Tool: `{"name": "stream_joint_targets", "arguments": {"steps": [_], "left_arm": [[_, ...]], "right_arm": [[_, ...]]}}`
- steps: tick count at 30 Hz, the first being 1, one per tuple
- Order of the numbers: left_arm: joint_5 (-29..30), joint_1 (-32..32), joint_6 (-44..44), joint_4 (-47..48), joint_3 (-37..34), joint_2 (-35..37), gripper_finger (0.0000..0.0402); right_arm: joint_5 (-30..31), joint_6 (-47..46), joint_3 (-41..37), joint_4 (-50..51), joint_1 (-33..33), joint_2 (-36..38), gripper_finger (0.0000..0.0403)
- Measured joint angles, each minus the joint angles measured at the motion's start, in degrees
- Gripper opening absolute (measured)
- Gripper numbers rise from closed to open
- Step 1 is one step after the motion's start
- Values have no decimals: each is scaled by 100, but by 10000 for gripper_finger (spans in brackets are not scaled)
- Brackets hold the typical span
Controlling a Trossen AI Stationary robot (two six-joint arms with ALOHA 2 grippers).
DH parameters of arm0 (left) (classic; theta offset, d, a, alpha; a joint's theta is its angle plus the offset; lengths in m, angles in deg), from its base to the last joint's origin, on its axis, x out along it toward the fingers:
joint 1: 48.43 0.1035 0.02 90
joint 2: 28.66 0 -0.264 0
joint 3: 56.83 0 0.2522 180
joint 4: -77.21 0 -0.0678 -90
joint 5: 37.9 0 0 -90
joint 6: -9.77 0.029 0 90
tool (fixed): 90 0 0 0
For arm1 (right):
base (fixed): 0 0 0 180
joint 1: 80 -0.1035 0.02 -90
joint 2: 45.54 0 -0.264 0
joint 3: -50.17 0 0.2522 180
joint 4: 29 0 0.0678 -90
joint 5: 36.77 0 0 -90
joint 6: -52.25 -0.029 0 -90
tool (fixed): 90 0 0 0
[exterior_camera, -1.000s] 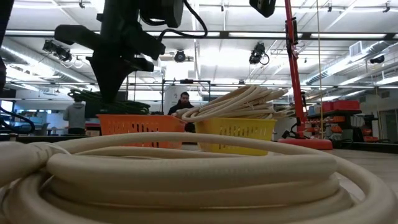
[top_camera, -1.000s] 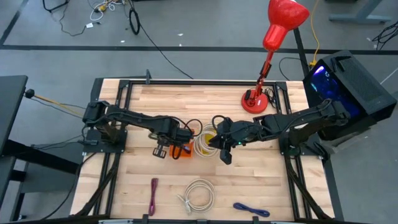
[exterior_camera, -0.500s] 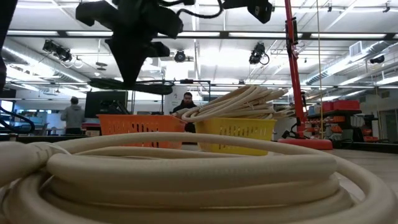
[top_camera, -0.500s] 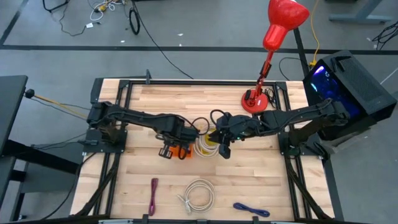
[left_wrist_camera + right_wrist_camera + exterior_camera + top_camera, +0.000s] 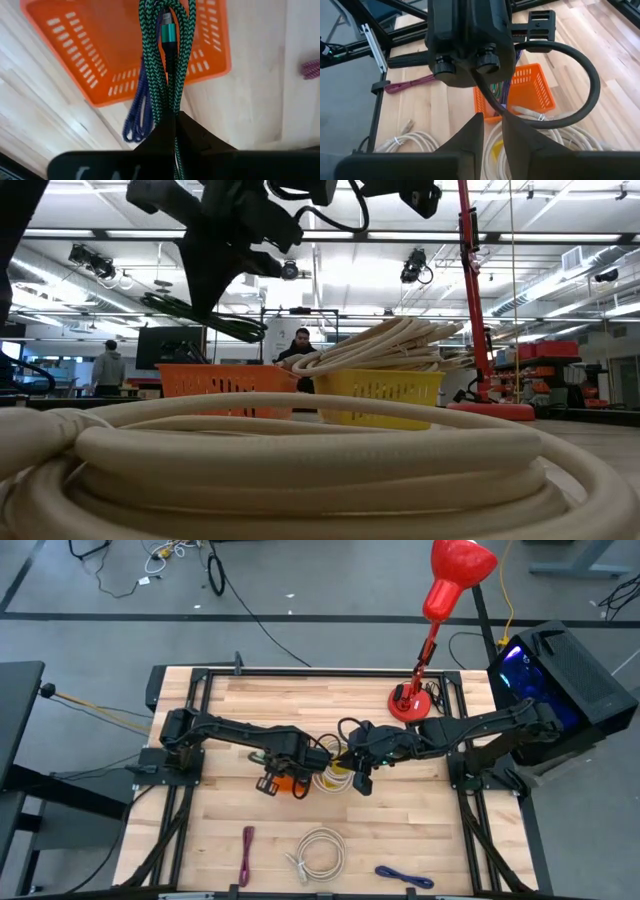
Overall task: Pick & Place USB Port
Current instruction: Put the black and green USB cable into the orange bin
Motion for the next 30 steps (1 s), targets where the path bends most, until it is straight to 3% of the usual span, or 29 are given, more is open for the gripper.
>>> {"name": "stream_joint_targets", "arguments": {"steps": [17,30], "left_arm": [[-140,-115,165,5,8,2,6],[-66,-21,158,-233,6,4,33]], "right_arm": [[2,48,0,26,1,0,75],[11,31,-2,24,1,0,75]]}}
